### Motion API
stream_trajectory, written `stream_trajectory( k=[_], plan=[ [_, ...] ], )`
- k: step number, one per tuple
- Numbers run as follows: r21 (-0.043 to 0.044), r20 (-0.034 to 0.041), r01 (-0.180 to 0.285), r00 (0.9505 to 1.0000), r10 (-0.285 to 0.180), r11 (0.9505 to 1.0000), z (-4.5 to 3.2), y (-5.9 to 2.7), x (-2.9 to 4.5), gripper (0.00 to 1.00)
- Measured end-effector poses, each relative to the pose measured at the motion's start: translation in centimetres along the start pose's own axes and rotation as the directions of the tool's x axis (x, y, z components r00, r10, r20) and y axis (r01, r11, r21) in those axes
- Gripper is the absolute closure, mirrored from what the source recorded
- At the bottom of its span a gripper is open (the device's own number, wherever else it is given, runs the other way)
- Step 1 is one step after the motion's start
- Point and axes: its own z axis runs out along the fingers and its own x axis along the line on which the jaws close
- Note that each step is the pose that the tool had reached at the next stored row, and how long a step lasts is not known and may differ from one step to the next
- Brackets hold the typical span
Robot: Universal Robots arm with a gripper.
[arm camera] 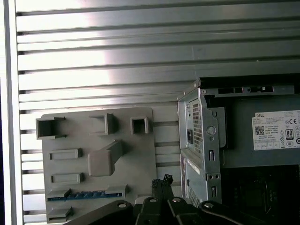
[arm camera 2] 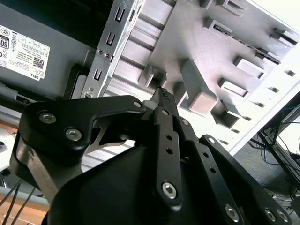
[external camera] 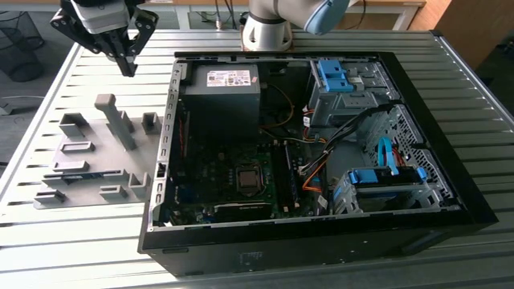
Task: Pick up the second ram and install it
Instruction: 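Reach for the second ram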
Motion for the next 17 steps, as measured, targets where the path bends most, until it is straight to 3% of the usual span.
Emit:
stream_trajectory(
  k=[17],
  plan=[
    [0.0001,-0.0022,0.000,1.0000,0.000,1.0000,0.15,-0.10,1.23,0.89]
  ],
)
